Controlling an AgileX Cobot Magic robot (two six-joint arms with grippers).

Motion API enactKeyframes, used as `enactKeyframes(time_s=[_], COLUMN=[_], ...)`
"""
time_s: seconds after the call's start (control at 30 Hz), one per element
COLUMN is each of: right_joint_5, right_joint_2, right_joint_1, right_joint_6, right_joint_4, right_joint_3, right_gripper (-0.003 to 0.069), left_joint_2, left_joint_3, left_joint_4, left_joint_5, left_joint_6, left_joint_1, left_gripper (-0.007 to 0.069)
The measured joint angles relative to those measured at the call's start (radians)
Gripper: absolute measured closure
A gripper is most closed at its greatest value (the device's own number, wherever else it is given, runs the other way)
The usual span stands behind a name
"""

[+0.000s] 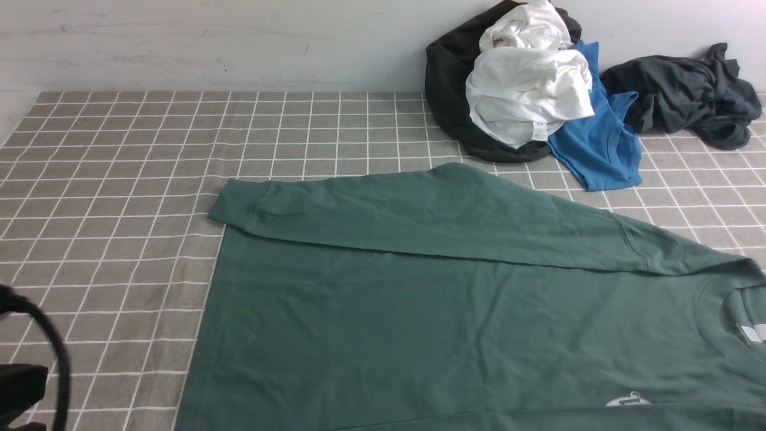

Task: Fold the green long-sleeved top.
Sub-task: Use the left arm to clamp the cuff closest to it

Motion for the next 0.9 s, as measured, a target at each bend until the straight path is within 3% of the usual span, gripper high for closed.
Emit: enactKeyframes(time_s=[0.13, 0.27, 0.33, 0.37, 0.47, 0.63, 0.9], right_joint_5=[0.193, 0.468, 0.546, 0.546, 0.554, 0.512, 0.493], right_joint_2=[0.15, 0.305, 0.359, 0.362, 0.384, 0.384, 0.384], right_joint_1=[0.107, 0.276, 0.338, 0.342, 0.387, 0.392, 0.392], right_joint_6=[-0.061, -0.121, -0.129, -0.13, -0.134, -0.135, -0.146], right_joint_4=[-0.012, -0.027, -0.035, -0.035, -0.038, -0.039, -0.039], right_joint_3=[-0.132, -0.163, -0.161, -0.16, -0.156, -0.156, -0.155], right_gripper=[0.0675, 0.0675, 0.0675, 0.0675, 0.0675, 0.0675, 0.0675], left_joint_2=[0.154, 0.346, 0.455, 0.455, 0.626, 0.832, 0.982], left_joint_3=[-0.026, 0.011, 0.025, 0.025, 0.028, 0.023, -0.039], left_joint_4=[0.057, 0.078, 0.098, 0.1, 0.112, 0.113, 0.113], left_joint_5=[0.079, 0.109, 0.097, 0.094, -0.036, -0.242, -0.277], left_joint_6=[0.037, 0.035, 0.029, 0.029, 0.03, 0.033, 0.033], left_joint_1=[-0.145, -0.345, -0.402, -0.406, -0.459, -0.479, -0.48], left_gripper=[0.055, 0.0384, 0.0295, 0.0286, 0.0158, 0.0106, 0.0109])
